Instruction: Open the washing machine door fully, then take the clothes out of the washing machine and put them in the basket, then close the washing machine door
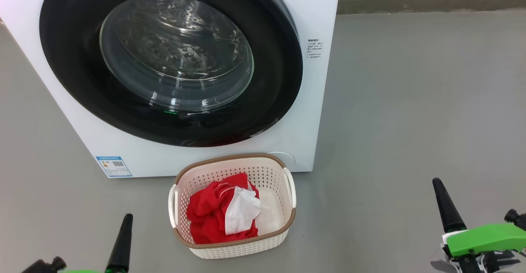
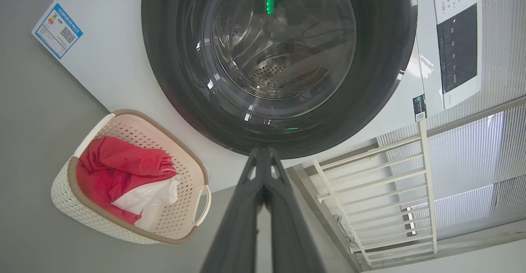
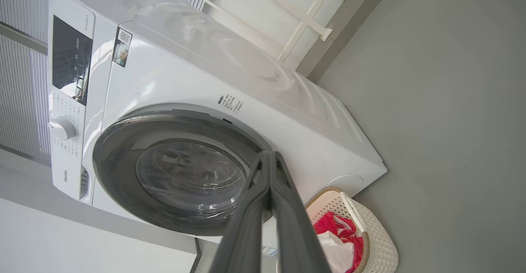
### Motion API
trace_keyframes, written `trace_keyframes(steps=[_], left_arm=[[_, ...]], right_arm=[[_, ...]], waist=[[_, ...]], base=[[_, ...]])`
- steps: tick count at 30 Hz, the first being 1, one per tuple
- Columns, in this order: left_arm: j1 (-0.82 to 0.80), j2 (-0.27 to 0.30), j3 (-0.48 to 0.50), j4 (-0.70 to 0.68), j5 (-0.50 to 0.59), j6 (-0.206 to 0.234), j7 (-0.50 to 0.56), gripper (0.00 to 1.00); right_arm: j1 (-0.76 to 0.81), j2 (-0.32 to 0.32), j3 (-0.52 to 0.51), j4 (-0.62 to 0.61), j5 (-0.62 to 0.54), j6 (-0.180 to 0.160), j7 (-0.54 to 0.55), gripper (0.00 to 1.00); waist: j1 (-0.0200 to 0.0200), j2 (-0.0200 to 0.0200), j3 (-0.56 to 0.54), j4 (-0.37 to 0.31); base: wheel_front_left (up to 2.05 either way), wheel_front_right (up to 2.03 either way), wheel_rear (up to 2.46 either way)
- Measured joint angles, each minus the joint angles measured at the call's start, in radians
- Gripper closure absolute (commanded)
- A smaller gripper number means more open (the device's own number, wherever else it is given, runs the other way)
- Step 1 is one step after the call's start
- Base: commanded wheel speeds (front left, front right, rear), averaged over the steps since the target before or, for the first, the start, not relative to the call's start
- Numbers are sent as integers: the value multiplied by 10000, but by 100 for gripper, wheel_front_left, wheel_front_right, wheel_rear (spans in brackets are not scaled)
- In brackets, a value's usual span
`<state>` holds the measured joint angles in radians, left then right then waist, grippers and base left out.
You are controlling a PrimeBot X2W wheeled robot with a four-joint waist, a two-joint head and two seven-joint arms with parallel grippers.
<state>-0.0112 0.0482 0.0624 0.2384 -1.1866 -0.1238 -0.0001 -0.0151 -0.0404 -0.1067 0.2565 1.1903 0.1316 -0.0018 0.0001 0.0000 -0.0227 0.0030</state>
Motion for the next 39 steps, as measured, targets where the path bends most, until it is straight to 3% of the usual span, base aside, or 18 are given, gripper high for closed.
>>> trace_keyframes(steps=[39], left_arm=[[-556, -63, 159, 259, -4138, 0, 1091, 100]], right_arm=[[-505, 13, -207, 125, 4128, -2, 1091, 100]], waist=[[0, 0, 259, -30]], base=[[0, 0, 0]])
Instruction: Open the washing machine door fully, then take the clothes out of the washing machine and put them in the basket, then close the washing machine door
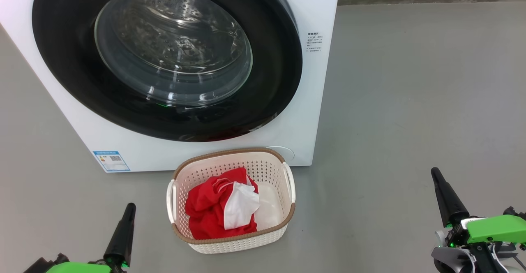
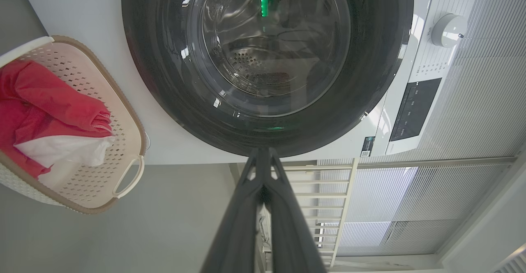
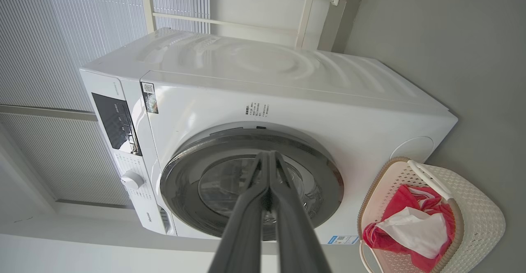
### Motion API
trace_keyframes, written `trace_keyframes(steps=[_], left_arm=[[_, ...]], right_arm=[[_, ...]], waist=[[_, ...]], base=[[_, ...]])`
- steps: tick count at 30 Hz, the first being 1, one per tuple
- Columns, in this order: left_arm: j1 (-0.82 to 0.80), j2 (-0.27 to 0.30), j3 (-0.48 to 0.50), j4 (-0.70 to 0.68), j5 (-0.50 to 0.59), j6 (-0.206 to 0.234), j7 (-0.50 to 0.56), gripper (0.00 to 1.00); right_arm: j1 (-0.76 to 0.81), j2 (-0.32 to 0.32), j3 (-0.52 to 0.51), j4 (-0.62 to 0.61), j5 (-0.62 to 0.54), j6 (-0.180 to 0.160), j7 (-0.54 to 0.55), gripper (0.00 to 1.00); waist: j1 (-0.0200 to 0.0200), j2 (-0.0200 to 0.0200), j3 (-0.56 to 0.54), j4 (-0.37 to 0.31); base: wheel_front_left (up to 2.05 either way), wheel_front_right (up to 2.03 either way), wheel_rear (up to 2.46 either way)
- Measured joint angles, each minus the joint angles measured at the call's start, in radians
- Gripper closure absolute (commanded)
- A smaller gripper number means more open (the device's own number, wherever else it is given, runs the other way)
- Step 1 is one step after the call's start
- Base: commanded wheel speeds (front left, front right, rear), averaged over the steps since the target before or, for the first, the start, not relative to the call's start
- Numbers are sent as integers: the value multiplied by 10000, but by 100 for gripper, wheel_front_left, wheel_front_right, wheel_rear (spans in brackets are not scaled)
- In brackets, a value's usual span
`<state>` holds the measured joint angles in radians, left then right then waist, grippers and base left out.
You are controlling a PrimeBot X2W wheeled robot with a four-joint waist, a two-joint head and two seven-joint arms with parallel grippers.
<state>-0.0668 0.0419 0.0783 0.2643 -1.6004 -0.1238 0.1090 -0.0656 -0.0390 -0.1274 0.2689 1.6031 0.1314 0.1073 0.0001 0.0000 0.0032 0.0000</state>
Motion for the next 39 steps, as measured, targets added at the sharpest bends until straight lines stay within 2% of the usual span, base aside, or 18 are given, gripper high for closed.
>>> trace_keyframes(steps=[39], left_arm=[[0, -4, 8, 8, -12, 0, 8, 100]], right_arm=[[-2, 0, -12, 4, 0, 0, 0, 100]], waist=[[0, 0, 0, 0]], base=[[0, 0, 0]])
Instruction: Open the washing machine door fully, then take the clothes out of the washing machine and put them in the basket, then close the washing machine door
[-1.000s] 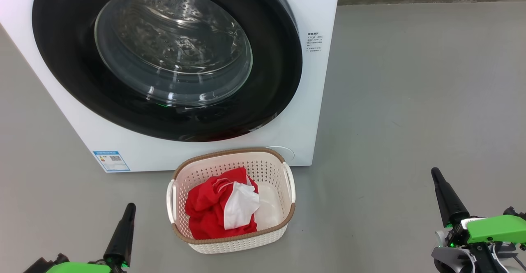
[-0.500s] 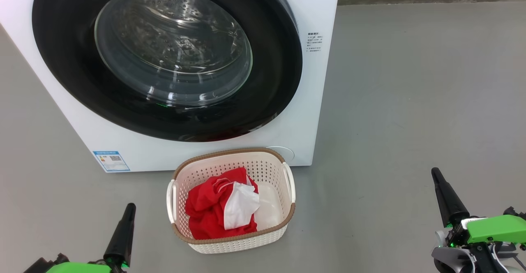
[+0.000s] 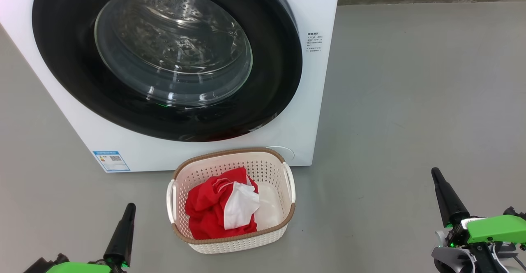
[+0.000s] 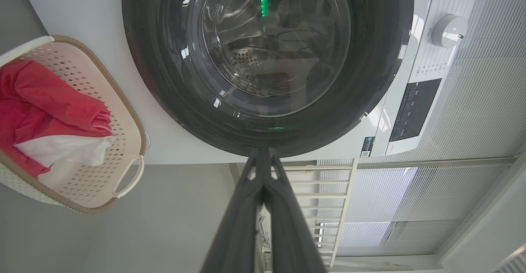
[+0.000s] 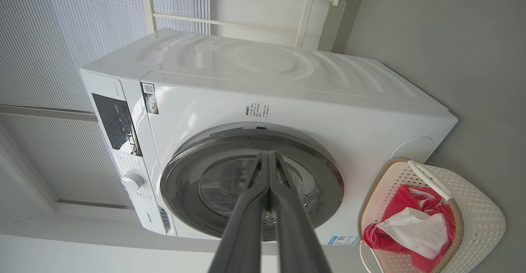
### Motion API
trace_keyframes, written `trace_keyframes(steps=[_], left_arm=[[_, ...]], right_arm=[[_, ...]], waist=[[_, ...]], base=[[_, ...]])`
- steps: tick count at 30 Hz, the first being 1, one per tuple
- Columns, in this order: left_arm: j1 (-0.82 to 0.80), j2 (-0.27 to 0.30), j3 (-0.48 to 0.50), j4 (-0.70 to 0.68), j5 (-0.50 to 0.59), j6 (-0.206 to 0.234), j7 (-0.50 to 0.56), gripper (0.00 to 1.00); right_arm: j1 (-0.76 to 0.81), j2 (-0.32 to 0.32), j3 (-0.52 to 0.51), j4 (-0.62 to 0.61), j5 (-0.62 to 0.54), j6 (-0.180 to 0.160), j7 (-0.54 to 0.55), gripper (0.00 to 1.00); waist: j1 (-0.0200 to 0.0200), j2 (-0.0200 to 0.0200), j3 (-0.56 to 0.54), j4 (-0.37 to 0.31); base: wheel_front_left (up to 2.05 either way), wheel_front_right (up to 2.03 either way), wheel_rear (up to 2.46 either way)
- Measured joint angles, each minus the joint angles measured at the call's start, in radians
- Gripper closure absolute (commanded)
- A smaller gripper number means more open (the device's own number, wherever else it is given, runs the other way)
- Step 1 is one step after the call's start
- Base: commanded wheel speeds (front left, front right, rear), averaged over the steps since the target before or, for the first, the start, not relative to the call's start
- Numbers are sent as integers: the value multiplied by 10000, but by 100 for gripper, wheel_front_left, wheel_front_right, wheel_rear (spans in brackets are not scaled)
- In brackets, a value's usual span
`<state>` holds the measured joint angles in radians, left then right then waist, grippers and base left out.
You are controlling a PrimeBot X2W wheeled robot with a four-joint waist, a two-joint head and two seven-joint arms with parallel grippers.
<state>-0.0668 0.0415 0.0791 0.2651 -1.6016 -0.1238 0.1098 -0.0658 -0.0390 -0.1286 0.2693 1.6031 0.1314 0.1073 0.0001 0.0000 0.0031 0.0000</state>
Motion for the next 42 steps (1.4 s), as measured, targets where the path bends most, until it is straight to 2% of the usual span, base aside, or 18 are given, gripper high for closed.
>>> trace_keyframes(steps=[42], left_arm=[[0, 0, 0, 2, 0, 0, 0, 100]], right_arm=[[0, 0, -2, 0, 0, 0, 0, 100]], waist=[[0, 0, 0, 0]], base=[[0, 0, 0]])
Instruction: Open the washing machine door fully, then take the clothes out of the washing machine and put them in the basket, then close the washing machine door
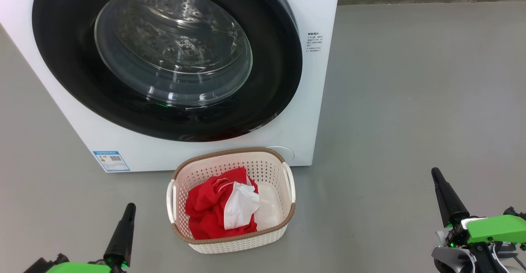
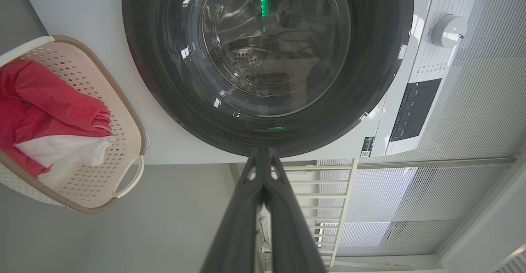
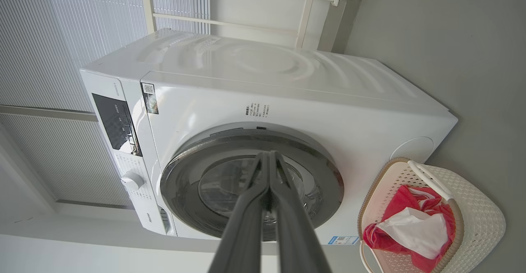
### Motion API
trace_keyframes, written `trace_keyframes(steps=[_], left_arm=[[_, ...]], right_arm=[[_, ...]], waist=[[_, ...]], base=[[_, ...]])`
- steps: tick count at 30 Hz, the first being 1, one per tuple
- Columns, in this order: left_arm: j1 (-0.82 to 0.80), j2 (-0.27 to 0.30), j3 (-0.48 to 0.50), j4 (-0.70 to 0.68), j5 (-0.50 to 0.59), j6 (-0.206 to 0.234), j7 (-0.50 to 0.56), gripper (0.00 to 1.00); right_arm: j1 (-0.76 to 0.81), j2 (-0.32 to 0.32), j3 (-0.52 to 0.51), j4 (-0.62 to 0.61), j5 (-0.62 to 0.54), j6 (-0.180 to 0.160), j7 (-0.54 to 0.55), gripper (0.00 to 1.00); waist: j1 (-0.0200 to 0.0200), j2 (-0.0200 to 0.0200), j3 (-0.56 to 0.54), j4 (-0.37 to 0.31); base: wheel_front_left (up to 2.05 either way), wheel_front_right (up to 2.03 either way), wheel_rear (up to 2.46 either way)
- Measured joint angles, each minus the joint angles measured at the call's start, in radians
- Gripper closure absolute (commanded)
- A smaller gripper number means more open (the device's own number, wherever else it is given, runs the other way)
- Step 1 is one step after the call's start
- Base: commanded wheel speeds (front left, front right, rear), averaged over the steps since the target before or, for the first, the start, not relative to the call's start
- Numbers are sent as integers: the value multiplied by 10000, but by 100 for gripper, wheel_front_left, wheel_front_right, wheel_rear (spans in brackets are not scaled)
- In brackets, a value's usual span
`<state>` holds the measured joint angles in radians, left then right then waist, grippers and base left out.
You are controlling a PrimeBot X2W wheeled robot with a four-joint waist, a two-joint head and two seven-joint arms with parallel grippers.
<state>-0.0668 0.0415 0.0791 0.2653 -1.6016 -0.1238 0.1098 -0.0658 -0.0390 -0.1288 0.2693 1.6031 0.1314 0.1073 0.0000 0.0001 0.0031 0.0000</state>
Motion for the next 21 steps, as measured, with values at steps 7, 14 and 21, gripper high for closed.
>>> trace_keyframes(steps=[7, 14, 21], left_arm=[[0, 0, 0, 0, 0, 0, -2, 100], [0, 0, 0, 0, 0, 0, 0, 100], [0, 0, 0, 0, 0, 0, 0, 100]], right_arm=[[0, 0, 0, 0, 0, 0, 0, 100], [0, 0, 0, 0, 0, 0, 0, 100], [0, 0, 0, 0, 0, 0, 0, 100]], waist=[[0, 0, 0, 0], [0, 0, 0, 0], [0, 0, 0, 0]], base=[[0, 0, 0], [0, 0, 0], [0, 0, 0]])
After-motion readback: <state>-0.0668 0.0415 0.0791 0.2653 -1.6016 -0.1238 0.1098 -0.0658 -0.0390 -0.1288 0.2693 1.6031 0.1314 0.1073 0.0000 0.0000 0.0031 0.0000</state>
